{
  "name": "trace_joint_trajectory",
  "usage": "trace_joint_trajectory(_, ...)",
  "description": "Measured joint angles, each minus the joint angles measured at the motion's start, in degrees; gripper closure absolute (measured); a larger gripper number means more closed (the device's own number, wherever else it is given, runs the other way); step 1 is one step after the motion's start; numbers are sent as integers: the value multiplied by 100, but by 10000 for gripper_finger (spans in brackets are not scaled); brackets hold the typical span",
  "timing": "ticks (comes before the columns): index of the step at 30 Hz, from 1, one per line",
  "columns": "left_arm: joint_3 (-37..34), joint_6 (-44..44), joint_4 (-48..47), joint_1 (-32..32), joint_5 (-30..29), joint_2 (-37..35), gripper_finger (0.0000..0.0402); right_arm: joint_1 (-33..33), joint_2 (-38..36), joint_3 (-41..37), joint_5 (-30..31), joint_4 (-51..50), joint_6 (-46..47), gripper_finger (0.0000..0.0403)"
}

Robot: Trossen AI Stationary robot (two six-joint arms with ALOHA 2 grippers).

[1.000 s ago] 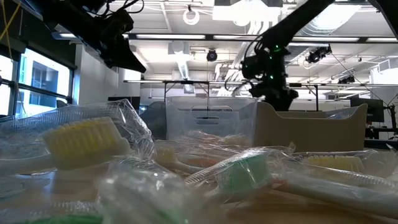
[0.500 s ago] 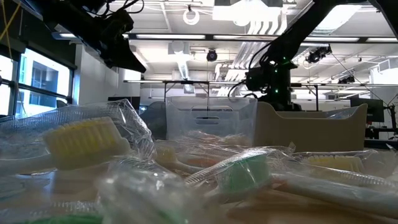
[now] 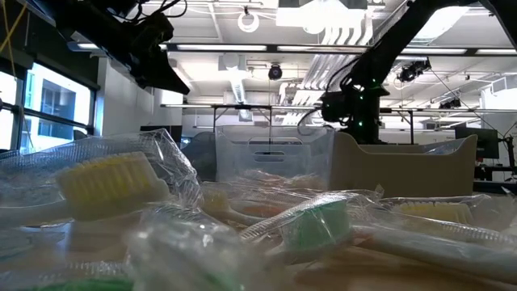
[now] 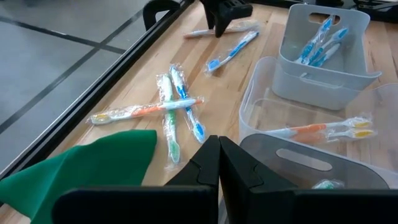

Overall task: Pick & Place Toothbrushes
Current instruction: Put the orange toothbrush into the transparent bin

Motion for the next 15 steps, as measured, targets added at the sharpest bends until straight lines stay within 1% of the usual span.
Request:
trace_joint_trajectory(4, 0, -2, 2, 0, 1, 0, 401, -15, -27, -284, 175, 268, 48, 229)
trace_joint_trajectory(9, -1, -2, 6, 0, -21, 0, 401, -9, -36, -351, 234, 281, 55, 232)
trace_joint_trajectory(12, -2, -2, 35, 0, -27, 0, 401, -8, -28, -355, 224, 281, 51, 250)
trace_joint_trajectory(15, -2, -2, 45, 0, -29, 0, 401, -6, -26, -362, 208, 283, 51, 280)
